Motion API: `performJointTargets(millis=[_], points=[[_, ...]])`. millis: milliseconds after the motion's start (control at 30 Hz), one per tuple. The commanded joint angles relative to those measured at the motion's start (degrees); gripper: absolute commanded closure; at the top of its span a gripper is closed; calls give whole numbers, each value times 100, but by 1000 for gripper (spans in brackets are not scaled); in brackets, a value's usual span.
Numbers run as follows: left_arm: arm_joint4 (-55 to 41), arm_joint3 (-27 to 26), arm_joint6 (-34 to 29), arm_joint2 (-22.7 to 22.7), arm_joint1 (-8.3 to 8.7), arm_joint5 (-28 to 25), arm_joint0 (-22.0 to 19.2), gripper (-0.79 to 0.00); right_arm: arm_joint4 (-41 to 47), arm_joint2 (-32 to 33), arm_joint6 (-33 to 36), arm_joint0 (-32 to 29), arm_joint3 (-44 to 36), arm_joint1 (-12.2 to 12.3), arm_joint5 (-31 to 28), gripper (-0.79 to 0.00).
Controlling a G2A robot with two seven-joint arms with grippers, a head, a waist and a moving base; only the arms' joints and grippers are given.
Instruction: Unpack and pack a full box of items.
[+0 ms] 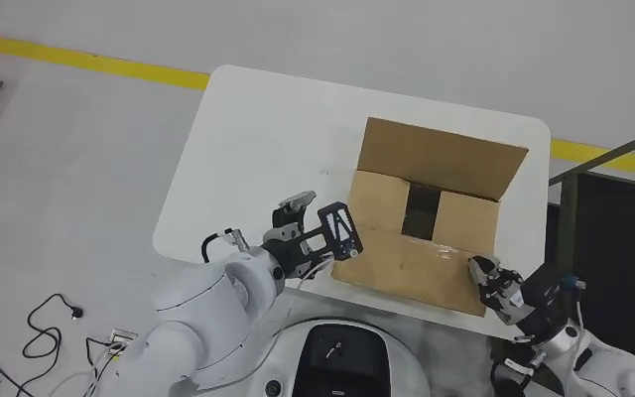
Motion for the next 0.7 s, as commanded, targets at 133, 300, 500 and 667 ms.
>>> performJointTargets(millis=[133, 300, 500, 667], points=[[-37, 59, 38, 52, -6, -30, -82, -785, 1059, 172, 393, 403, -34, 18, 410, -292], [-18, 78, 59, 54, -7, -8, -125, -785, 1661, 694, 760, 942, 148, 87, 605, -508], [3, 96, 101, 66, -8, -6, -163, -785, 1987, 725, 1318, 1989, 950, 208, 621, -508], [35, 118, 129, 89, -10, 7, -191, -785, 1937, 497, 1565, 2782, 1572, 290, 595, -505]])
